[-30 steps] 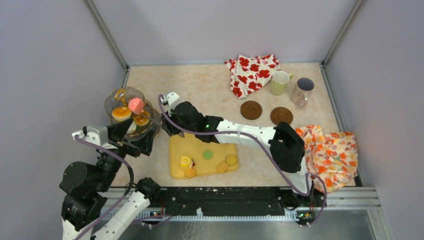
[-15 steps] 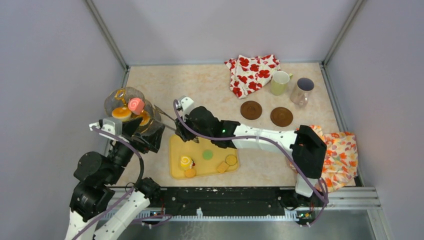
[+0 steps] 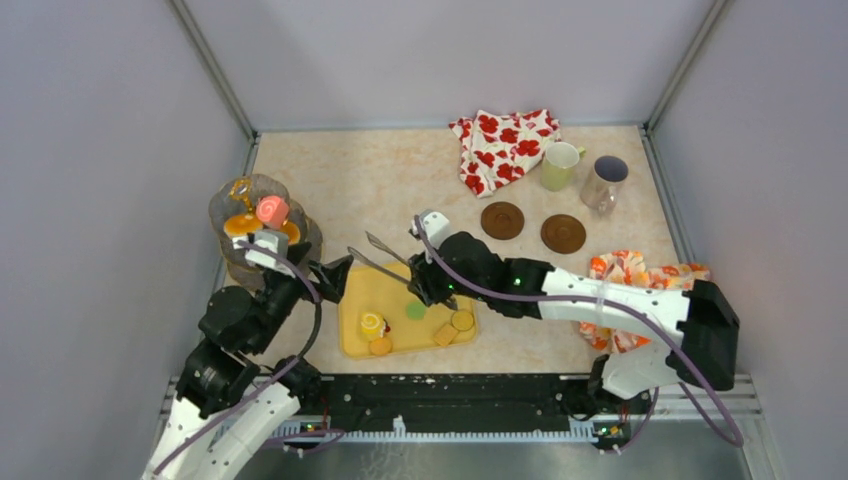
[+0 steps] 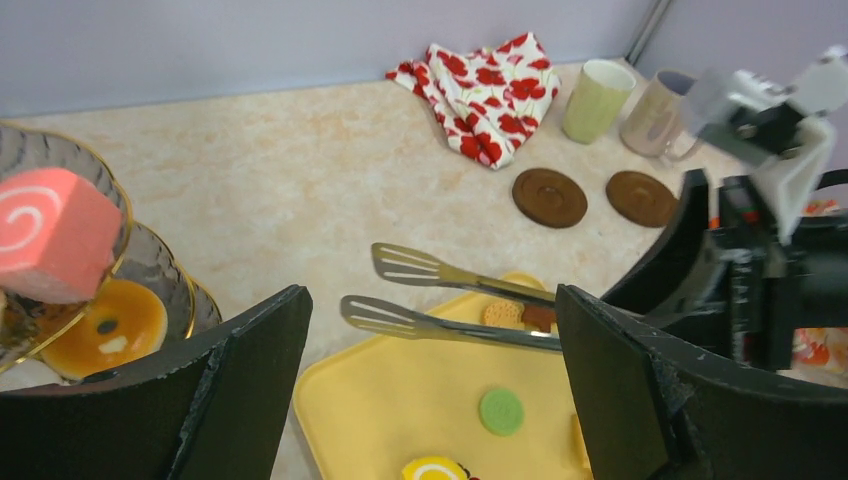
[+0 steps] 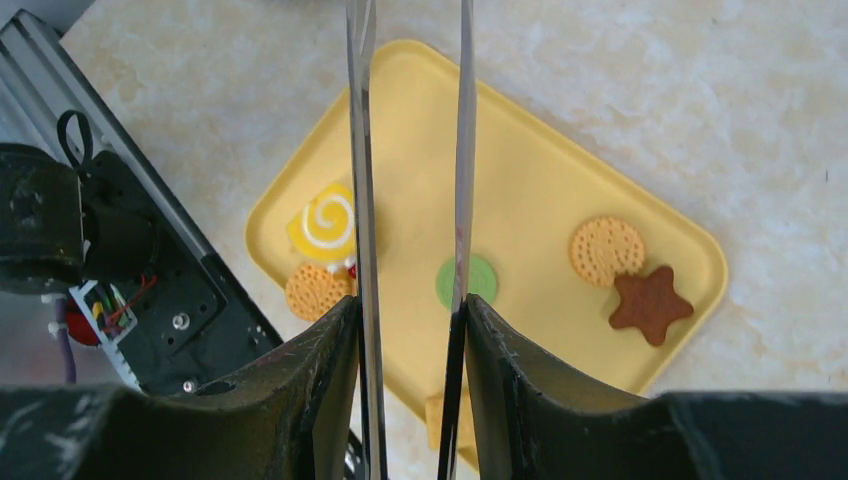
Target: Serve the afternoon tea
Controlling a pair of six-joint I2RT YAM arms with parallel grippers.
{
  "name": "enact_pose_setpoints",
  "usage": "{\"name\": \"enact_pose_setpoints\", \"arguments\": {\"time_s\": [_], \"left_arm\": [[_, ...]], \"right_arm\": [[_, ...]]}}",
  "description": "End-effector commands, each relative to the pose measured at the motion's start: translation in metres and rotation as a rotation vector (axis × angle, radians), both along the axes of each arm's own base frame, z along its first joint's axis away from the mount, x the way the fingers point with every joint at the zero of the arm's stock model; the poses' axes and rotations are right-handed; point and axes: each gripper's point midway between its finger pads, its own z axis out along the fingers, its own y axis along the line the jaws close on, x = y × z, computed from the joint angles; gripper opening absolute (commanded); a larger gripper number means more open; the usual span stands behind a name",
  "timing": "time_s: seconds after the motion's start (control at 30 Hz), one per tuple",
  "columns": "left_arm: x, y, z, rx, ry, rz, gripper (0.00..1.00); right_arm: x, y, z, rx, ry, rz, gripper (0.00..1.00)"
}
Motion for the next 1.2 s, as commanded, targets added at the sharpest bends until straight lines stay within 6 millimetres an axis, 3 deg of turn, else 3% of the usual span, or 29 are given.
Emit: {"name": "enact_pose_setpoints", "arguments": {"time_s": [0.0,0.07,0.27,0.53,1.17], "left_arm": [[0.006,-0.006,-0.009,-0.002,-0.03,-0.017,0.99],[0.008,-0.004,-0.018,0.015,-0.038,-0.004,0.99],[0.009,0.005,-0.015,0.015,-0.062,0.04,0.99],[0.009,0.002,-0.018,0.021,-0.041,0.025,0.99],[0.01,0.001,-0.02,0.029,-0.033,0.026,0.99]], "right_arm": [[-0.017,-0.035,-0.013,-0.023,0.066,-0.029,0.41],[-0.023,-0.05,-0.025,-0.053,0.094,-0.049,0.41],[-0.043,-0.087,-0.047,-0.093,0.171,-0.084,0.42],[-0.065,-0.109,-0.073,-0.16,0.248,-0.049,0.44],[-0.076,-0.102,-0.08,-0.178,0.219,-0.01,0.46]]}}
